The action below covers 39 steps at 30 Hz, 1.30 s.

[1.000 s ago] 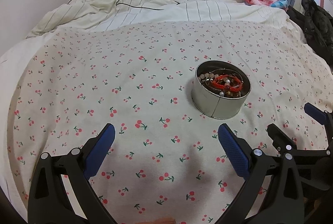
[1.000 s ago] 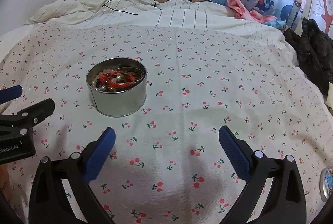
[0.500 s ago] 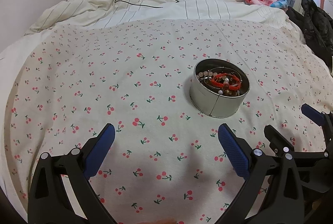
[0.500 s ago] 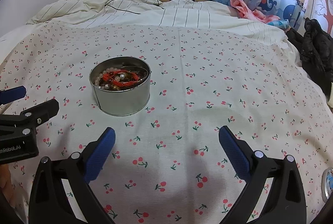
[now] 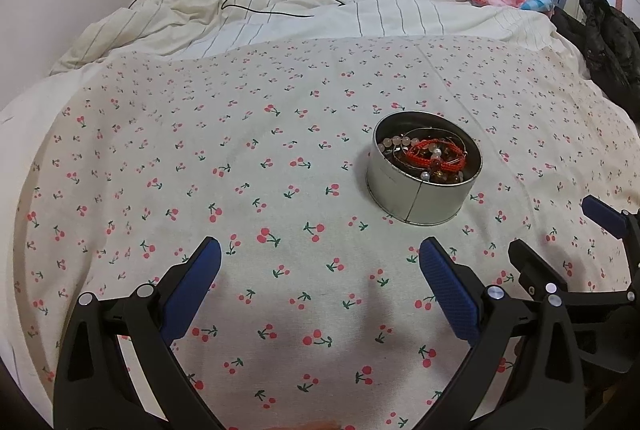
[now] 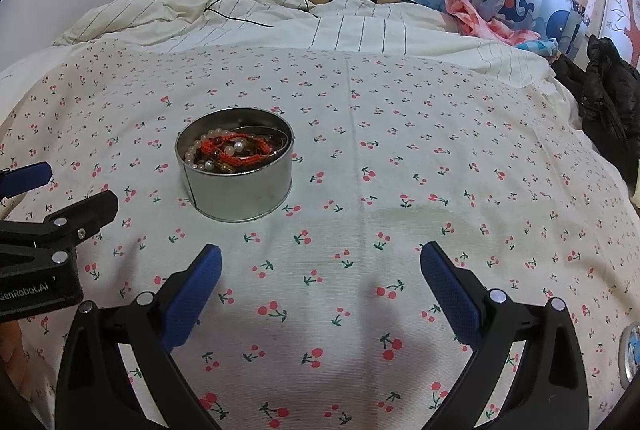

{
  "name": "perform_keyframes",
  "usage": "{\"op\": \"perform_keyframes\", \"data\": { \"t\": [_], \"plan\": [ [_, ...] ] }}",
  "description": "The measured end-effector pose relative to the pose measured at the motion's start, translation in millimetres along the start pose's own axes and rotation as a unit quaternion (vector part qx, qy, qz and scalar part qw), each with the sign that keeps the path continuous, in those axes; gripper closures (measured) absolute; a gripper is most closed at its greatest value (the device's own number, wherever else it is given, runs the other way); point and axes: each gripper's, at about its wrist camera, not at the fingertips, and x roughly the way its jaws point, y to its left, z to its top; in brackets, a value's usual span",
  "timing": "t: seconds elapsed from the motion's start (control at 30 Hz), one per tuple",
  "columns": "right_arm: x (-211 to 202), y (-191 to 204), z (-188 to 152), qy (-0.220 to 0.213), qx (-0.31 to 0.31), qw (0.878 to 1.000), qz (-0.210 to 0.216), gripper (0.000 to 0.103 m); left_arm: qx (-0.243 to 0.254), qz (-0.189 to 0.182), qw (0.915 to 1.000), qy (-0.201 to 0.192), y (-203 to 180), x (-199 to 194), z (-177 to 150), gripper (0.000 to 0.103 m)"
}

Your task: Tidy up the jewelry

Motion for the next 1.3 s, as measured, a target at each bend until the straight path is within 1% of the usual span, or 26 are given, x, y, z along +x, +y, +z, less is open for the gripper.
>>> {"op": "perform_keyframes", "data": {
  "t": [0.63, 1.3],
  "plan": [
    [0.4, 0.2, -1.4, 0.002, -0.002, 1.000, 0.002, 0.008, -0.006, -0.006, 0.9999, 0.007, 0.0, 2.8, -0.4, 0.008],
    [2.0, 2.2, -2.1, 0.003, -0.004, 1.000, 0.004, 0.008, 0.005, 0.007, 1.0000, -0.001, -5.2, -1.0, 0.4, 0.008]
  ]
}}
